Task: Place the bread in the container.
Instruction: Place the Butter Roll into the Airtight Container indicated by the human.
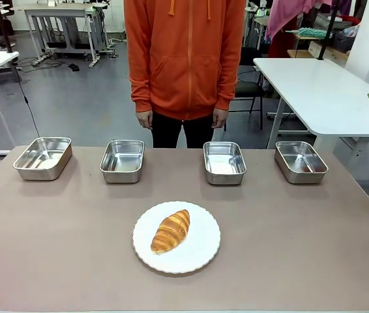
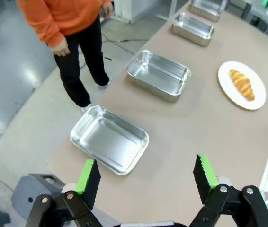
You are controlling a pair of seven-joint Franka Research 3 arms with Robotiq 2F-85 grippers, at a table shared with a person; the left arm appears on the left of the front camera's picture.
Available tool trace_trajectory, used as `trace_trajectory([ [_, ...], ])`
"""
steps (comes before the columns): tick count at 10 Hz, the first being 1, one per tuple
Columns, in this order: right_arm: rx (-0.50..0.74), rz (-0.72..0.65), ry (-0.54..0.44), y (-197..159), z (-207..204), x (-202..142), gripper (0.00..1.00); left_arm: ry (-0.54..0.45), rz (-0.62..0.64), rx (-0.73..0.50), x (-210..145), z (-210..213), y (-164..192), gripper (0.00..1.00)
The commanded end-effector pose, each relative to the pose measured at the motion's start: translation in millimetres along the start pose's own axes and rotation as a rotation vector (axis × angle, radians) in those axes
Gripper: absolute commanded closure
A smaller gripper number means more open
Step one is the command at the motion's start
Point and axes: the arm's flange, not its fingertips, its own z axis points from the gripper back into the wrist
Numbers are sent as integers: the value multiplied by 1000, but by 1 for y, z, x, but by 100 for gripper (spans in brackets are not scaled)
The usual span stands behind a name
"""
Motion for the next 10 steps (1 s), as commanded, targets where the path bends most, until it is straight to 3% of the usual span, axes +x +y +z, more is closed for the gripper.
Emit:
trace_trajectory([
  [1,42,18,-60,-8,7,-1,0,-57,-10,-3,6,6,-2,0],
  [6,34,-3,-93,-13,15,0,0,-157,61,-22,16,9,-8,0],
  [10,23,-33,-70,-9,14,-2,0,-140,58,-15,17,6,-6,0],
])
